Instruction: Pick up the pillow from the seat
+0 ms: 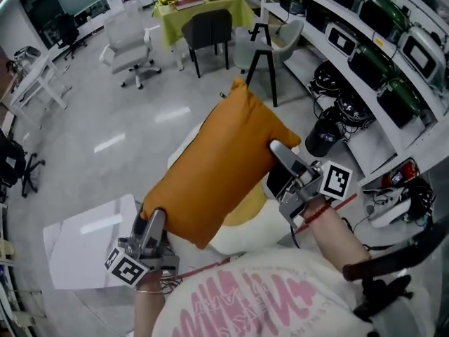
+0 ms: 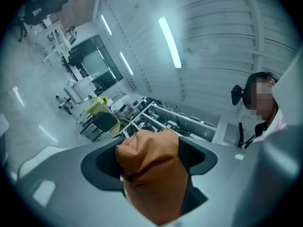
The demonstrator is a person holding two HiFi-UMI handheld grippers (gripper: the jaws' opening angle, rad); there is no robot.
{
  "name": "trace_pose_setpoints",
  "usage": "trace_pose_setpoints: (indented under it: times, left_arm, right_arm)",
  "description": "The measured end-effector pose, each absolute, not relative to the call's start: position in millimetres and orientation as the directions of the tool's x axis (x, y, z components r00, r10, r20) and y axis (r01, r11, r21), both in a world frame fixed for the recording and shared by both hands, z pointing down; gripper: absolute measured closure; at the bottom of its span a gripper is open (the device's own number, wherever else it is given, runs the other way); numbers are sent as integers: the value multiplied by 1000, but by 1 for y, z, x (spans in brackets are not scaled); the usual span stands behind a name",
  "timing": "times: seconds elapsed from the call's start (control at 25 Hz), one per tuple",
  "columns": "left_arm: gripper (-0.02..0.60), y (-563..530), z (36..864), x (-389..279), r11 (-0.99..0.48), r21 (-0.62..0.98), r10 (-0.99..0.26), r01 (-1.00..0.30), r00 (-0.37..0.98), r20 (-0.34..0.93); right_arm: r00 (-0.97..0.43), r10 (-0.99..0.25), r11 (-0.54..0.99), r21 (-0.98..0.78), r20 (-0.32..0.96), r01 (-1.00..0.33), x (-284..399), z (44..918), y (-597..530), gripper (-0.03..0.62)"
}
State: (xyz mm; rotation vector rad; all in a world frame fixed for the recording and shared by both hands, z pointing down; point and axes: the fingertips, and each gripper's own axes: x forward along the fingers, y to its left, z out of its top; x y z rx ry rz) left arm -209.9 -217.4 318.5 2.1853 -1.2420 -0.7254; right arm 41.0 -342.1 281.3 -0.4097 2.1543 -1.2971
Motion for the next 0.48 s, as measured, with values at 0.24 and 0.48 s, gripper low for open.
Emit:
trace_pose_setpoints:
  times: [0.24,0.48]
  left_arm:
    - [224,-213,337,-187,-416,693,-878,-589,457,-139]
    - [224,-226,343,-155,-421,712,-862,-562,491,-123]
  right_arm:
    - [-777,-571,428,-904,-266,-5,68,311,-328,276]
    - [-776,-583,422,-906,-239,-38,102,316,-340,276]
